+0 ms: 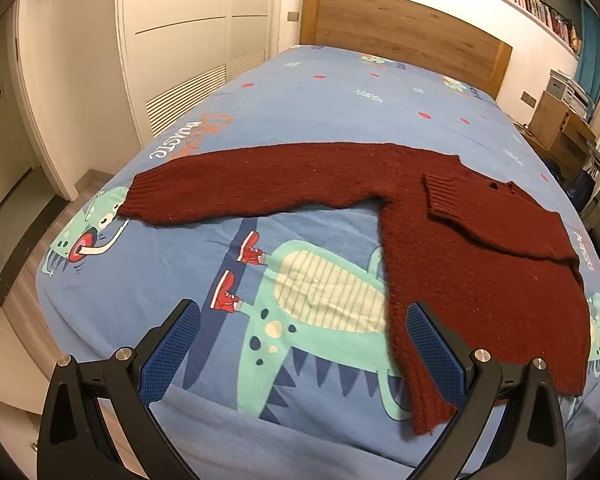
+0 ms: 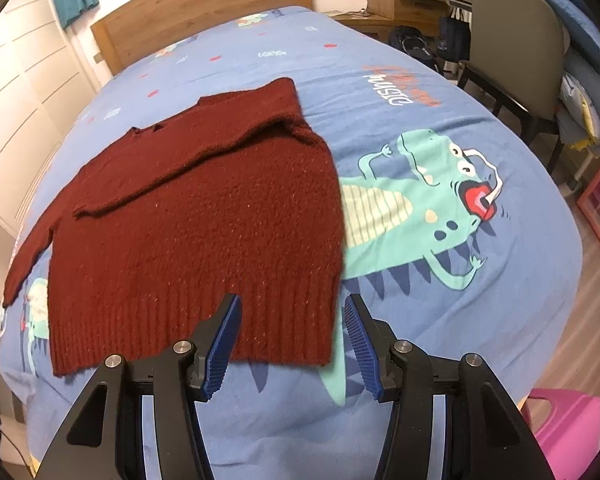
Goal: Fold small clothes
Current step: 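Open the right gripper and withdraw it from the folded sleeve, then grasp the cuff of the other sweater sleeve with the left gripper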
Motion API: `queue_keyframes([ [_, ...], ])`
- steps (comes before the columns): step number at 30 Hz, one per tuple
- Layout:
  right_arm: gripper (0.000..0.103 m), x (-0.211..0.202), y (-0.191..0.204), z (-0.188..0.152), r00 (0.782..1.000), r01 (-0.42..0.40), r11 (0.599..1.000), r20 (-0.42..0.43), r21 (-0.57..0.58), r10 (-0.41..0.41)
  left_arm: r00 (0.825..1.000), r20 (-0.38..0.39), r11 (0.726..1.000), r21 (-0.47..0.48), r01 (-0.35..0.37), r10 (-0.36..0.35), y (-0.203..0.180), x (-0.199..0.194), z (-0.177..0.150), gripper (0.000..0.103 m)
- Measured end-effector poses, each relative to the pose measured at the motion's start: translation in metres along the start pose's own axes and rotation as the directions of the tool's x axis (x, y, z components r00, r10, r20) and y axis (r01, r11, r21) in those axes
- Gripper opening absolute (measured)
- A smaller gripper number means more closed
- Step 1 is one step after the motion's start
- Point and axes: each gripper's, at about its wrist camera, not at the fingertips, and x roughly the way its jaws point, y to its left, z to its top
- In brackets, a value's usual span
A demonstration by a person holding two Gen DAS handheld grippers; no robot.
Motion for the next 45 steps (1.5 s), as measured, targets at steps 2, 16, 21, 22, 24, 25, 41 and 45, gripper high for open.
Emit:
queue_keyframes([
  [2,0.055,0.001,0.002,-0.001,1.0,0.001,1.0,-0.007,-0.002,-0.001,1.0,-0.004,1.0,-0.015,-0.004,0.004,0.008,0.007,0.003,0.101],
  [16,0.055,0.006,0.007,-0.003,0.999,0.01,1.0,-0.037,0.009,-0.01,0.995,-0.041,0.959,-0.274,0.078,-0.093,0.094,0.072,0.03,0.101],
  [21,0.055,0.01,0.004,-0.004,0.999,0.015,1.0,-0.051,0.015,-0.014,0.983,0.012,0.889,-0.426,0.17,-0.182,0.143,0.093,0.032,0.1],
  [22,0.055,0.011,0.003,-0.005,0.998,0.018,1.0,-0.055,0.021,-0.017,0.979,0.026,0.869,-0.457,0.191,-0.202,0.154,0.097,0.033,0.099],
  [24,0.055,0.012,0.001,-0.005,0.998,0.019,0.999,-0.061,0.031,-0.017,0.973,0.044,0.835,-0.507,0.215,-0.224,0.171,0.104,0.032,0.095],
  [25,0.055,0.013,0.0,-0.005,0.998,0.02,0.999,-0.063,0.033,-0.018,0.97,0.052,0.81,-0.54,0.228,-0.238,0.184,0.111,0.032,0.093],
  [41,0.055,0.021,-0.004,0.003,0.995,0.049,0.999,-0.089,0.021,-0.047,0.874,0.298,0.427,-0.782,0.454,-0.383,0.279,0.171,0.038,0.048],
  [45,0.055,0.025,-0.004,0.004,0.994,0.05,0.999,-0.099,0.02,-0.047,0.863,0.326,0.398,-0.785,0.475,-0.387,0.286,0.183,0.054,0.046],
])
